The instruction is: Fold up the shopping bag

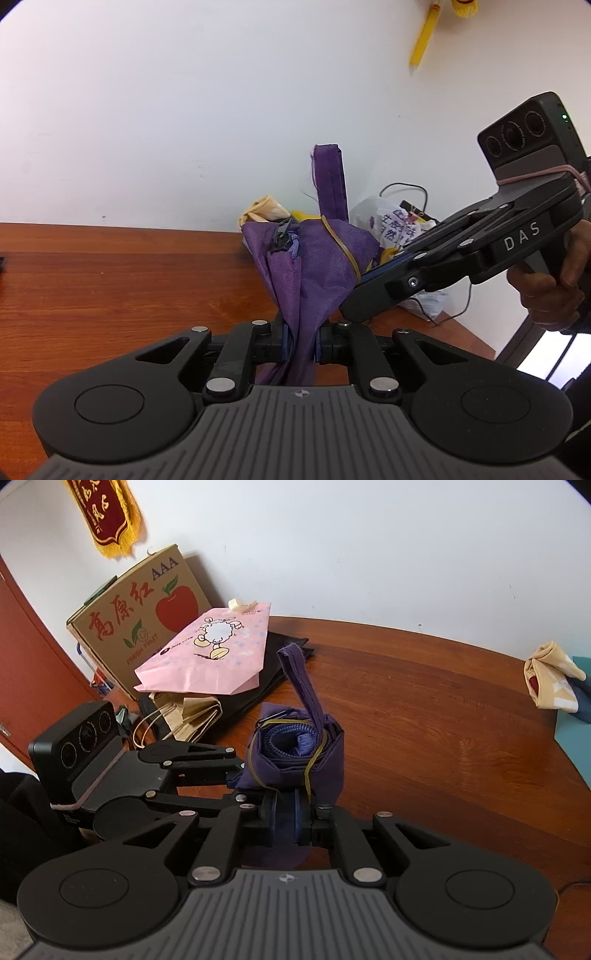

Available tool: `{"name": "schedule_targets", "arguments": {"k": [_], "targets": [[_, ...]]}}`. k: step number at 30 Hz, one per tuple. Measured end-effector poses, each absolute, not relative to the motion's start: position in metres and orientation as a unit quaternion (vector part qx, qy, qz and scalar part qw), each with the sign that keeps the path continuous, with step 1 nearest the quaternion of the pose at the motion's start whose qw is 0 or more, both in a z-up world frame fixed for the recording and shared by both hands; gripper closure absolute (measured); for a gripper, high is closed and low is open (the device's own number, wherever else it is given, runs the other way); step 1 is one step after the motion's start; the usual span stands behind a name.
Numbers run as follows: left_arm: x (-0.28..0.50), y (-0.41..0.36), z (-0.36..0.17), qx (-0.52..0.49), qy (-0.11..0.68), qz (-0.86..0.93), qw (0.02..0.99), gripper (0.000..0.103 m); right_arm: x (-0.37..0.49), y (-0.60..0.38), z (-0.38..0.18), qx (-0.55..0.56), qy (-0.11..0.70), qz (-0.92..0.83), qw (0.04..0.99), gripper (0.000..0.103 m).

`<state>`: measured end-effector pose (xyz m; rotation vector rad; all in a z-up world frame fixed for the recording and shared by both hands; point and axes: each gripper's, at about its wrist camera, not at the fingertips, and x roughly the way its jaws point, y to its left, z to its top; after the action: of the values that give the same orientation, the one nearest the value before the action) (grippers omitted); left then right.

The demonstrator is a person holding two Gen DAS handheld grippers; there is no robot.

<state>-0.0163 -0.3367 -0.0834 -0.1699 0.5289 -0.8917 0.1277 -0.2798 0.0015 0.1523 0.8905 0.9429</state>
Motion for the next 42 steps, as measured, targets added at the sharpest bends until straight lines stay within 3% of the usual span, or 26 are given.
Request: {"name": "schedule_targets", "arguments": {"k": [3,5,33,42], "targets": [[-0.015,-0.332,-0.081,-0.078,0.252,-0.435,0.861,0.090,0.128,-0.280,0.001,0.059,0.419,0.438,0.793,0.089],[-0.014,-0.328,-0.080,-0.081,0.251,-0.442,0.858,0.090,0.129,-0.281,0.000,0.053,0.423,0.434,0.794,0.074],[0.012,-0.285,-0.093,-0.079,0.260,-0.518,0.811,0.090,0.147,-0.305,-0.011,0.038,0.430,0.515,0.741,0.072],[0.003,-0.248,-0.067,-0.052,0.254,-0.548,0.795,0.091,0.155,-0.307,-0.016,0.013,0.440,0.540,0.717,0.072]]}}
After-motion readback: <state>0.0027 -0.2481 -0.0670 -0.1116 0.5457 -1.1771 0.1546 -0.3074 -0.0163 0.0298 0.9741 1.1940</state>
